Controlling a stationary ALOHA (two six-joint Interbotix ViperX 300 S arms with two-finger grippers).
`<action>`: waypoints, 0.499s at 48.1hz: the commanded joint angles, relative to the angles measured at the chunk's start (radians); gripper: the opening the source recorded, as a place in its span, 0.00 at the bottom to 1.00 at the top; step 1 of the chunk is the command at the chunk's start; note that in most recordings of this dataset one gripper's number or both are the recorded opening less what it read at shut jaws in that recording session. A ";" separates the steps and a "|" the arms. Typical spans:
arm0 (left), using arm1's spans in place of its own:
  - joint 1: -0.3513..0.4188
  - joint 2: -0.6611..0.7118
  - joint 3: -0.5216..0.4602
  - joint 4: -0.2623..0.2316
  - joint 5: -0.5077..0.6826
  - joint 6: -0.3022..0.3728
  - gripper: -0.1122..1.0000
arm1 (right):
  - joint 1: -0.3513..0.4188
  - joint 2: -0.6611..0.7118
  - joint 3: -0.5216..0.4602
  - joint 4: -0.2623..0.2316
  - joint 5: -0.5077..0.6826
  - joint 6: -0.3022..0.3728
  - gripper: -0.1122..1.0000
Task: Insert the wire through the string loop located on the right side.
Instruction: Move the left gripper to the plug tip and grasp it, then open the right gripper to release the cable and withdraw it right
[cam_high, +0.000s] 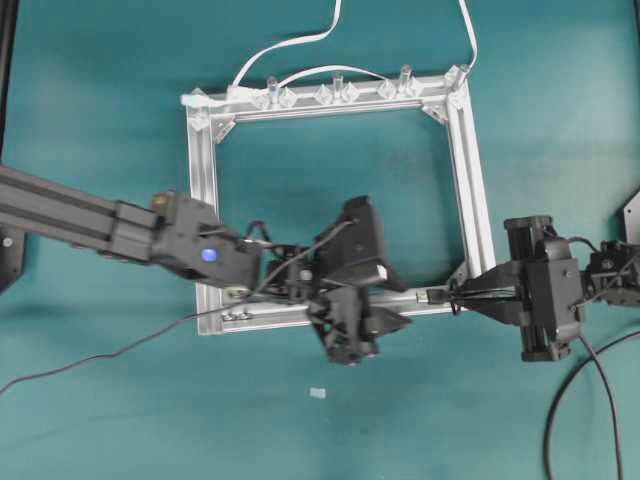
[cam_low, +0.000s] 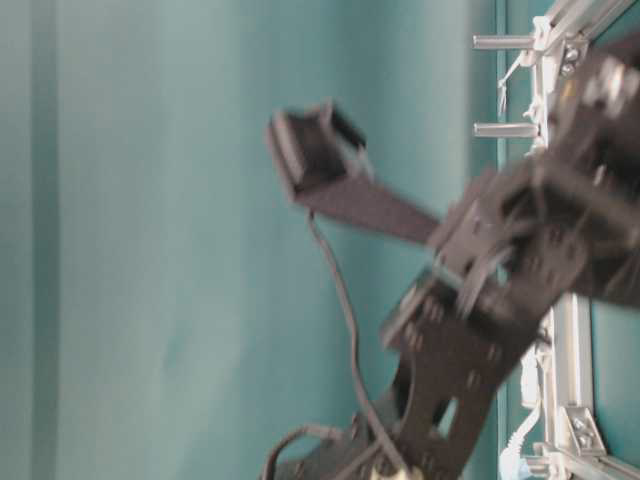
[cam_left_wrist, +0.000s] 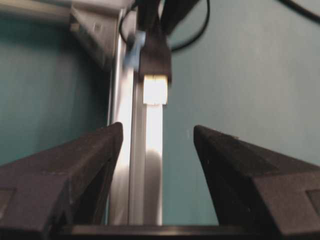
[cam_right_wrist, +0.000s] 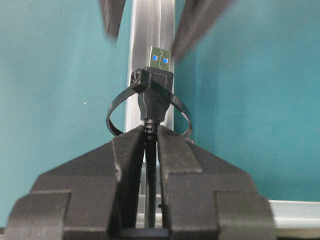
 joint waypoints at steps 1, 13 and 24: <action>0.015 0.003 -0.063 0.005 -0.011 0.018 0.70 | -0.003 -0.008 -0.012 -0.003 -0.011 0.000 0.20; 0.035 0.025 -0.104 0.005 -0.014 0.052 0.70 | -0.002 -0.008 -0.011 -0.005 -0.011 0.000 0.20; 0.035 0.017 -0.109 0.003 -0.014 0.066 0.66 | -0.002 -0.008 -0.009 -0.003 -0.011 0.002 0.20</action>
